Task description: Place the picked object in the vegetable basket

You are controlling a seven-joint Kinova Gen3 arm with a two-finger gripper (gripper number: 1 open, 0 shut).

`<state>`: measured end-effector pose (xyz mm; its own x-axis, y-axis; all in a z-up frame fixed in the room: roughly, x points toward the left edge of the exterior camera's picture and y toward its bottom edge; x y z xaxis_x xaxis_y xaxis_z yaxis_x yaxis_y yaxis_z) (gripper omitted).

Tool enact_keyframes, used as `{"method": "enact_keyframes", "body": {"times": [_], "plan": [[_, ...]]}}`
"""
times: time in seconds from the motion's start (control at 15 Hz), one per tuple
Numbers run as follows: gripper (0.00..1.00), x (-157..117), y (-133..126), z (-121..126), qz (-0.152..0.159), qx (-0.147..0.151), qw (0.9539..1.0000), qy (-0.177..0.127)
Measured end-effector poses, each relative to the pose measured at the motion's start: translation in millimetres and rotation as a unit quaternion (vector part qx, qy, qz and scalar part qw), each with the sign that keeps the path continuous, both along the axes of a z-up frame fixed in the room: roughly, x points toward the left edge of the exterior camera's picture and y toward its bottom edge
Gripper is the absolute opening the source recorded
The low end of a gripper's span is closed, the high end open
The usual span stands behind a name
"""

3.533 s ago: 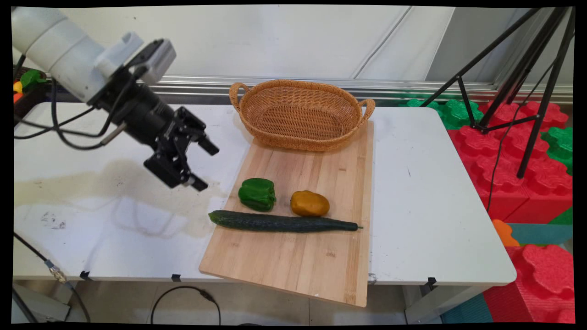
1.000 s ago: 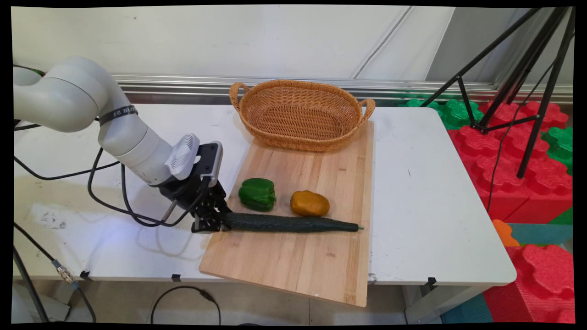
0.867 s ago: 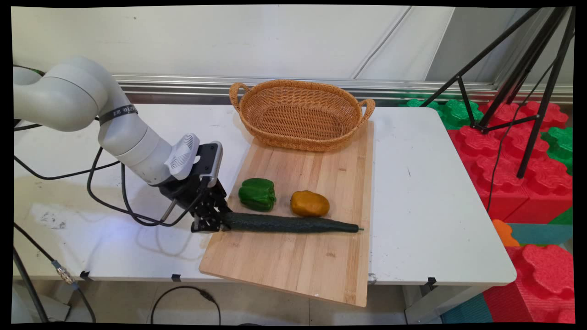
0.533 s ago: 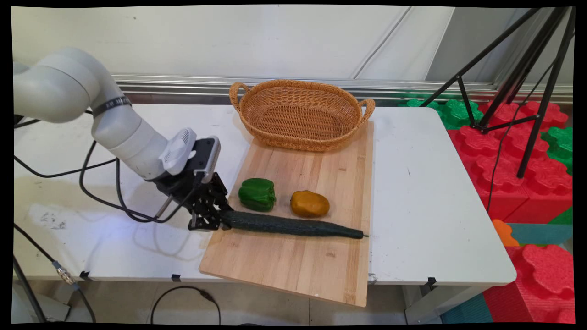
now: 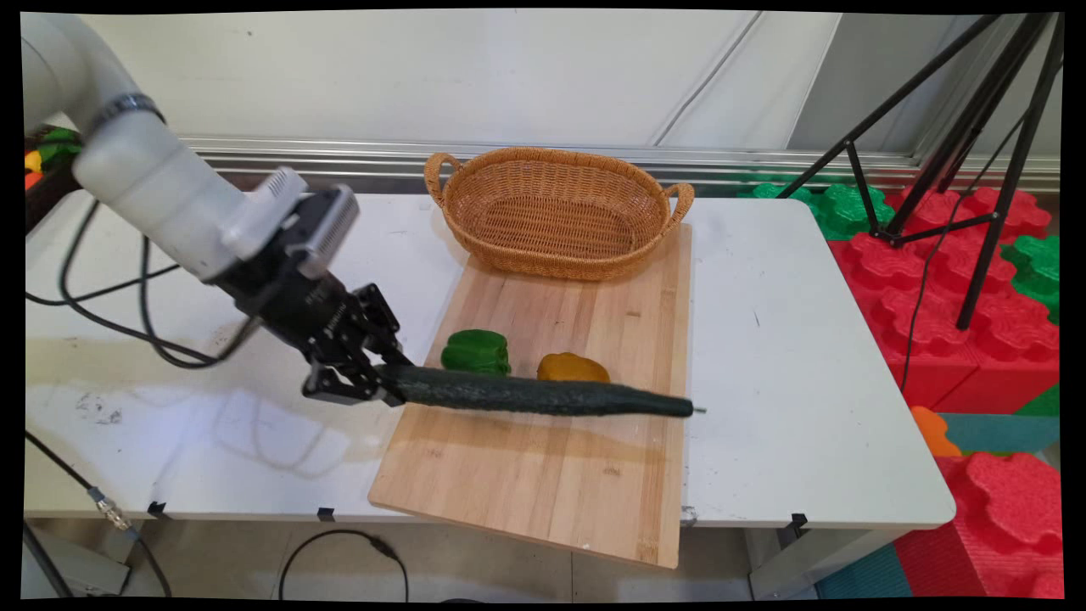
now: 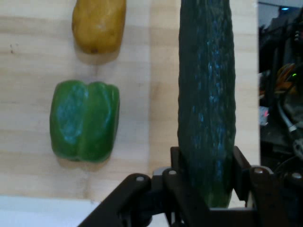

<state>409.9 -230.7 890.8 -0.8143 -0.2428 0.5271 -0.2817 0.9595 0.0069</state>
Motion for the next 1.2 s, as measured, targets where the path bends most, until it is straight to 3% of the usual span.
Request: {"method": "enact_keyframes", "body": {"times": [0.4, 0.73, 0.93, 1.2], "plan": [[0.0, 23, 3, 55, -0.011, 0.011, 0.9987, 0.049], [0.0, 40, 0, 89, 0.001, 0.013, 0.997, 0.076], [0.0, 57, -11, 103, 0.03, 0.006, 0.9961, 0.083], [0.0, 77, -37, 103, 0.079, -0.015, 0.9942, 0.071]]}}
